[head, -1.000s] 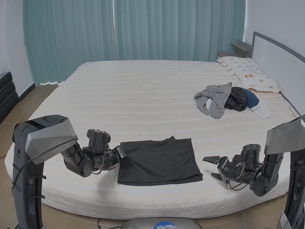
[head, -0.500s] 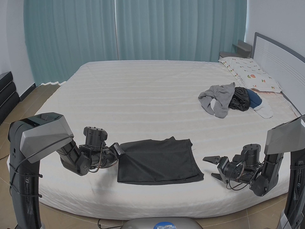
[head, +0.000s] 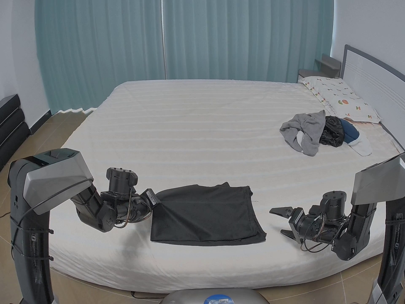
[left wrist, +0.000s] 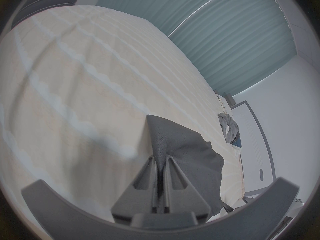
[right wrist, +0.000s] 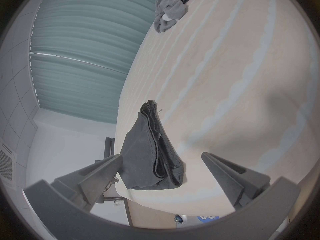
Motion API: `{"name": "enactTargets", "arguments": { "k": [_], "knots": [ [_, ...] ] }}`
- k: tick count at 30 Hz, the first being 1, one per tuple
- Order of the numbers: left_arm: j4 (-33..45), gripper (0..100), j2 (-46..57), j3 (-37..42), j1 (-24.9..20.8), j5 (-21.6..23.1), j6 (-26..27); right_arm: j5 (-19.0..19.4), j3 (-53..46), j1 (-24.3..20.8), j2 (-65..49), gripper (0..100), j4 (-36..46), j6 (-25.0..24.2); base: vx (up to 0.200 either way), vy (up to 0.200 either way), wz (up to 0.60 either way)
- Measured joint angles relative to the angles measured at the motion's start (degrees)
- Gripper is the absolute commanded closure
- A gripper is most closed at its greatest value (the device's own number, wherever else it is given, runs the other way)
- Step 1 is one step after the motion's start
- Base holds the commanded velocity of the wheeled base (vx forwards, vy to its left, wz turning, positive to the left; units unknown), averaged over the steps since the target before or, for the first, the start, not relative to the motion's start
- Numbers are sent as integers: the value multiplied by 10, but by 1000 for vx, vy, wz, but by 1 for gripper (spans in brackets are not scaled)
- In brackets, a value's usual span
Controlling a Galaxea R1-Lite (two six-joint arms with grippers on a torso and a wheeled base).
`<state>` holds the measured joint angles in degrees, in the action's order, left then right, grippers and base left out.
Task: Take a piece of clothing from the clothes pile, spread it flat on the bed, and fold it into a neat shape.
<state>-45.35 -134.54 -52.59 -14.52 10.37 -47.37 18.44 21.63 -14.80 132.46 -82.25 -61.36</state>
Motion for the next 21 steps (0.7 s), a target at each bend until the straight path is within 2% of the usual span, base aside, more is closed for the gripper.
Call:
{"name": "enactTargets", "arguments": {
  "k": [18,21],
  "knots": [
    [1,100,8,10,7,0,0,0,0,1,0,0,0,0,0,200,0],
    [1,100,8,10,7,0,0,0,0,1,0,0,0,0,0,0,0]
  ]
}}
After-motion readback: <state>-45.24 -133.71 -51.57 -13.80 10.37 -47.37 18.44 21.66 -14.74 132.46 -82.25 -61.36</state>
